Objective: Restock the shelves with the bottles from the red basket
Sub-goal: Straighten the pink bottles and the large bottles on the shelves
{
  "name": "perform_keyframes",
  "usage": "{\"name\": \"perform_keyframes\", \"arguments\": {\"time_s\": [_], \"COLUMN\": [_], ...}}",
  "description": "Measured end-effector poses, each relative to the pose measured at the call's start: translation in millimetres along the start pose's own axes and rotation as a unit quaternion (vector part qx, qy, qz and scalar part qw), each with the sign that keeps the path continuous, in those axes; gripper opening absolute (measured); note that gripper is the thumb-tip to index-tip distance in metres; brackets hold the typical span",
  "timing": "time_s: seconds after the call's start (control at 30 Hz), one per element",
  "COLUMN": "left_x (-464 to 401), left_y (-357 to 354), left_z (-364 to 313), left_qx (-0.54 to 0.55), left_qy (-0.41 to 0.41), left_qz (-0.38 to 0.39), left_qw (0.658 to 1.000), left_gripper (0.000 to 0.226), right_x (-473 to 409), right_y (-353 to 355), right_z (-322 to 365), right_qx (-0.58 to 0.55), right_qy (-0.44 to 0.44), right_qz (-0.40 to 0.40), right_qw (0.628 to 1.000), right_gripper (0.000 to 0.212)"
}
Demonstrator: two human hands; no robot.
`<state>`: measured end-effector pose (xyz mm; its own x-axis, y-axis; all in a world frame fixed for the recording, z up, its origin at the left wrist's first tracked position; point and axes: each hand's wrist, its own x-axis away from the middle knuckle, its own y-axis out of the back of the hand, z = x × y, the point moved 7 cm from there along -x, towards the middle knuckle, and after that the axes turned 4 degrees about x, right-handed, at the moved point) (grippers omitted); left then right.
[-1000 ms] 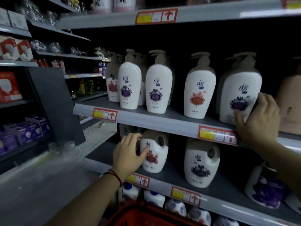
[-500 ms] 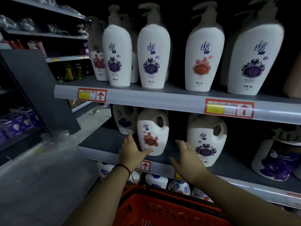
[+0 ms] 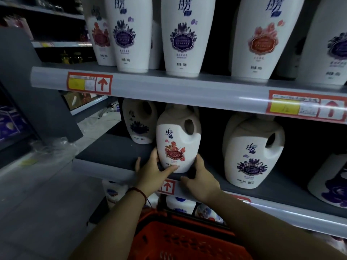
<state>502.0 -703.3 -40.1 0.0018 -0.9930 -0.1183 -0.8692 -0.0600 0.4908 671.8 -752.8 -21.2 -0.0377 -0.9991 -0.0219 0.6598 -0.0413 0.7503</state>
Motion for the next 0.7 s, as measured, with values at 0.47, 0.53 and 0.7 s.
{"name": "perform_keyframes", "arguments": {"time_s": [0.47,0.53,0.7], "left_x": [1,6,50], "left_y": [9,9,1], "left_z": [-5,-9,-57], "left_qx": [-0.043,-0.065,-0.228], "left_qy": [-0.01,-0.002,-0.117], "left_qz": [-0.033,-0.034,-0.168], "left_qw": [0.998,0.997,0.952], "left_gripper": [0.061,0.064,0.093], "right_x": [-5,2,46], "right_y": [-6,-2,46], "right_z": [3,7,-17], "right_qx": [0.092,0.049,0.222], "right_qy": [0.009,0.023,0.046], "right_qz": [0.067,0.074,-0.09], "right_qw": [0.993,0.996,0.97], "right_gripper": [0.095,0.089,0.065]}}
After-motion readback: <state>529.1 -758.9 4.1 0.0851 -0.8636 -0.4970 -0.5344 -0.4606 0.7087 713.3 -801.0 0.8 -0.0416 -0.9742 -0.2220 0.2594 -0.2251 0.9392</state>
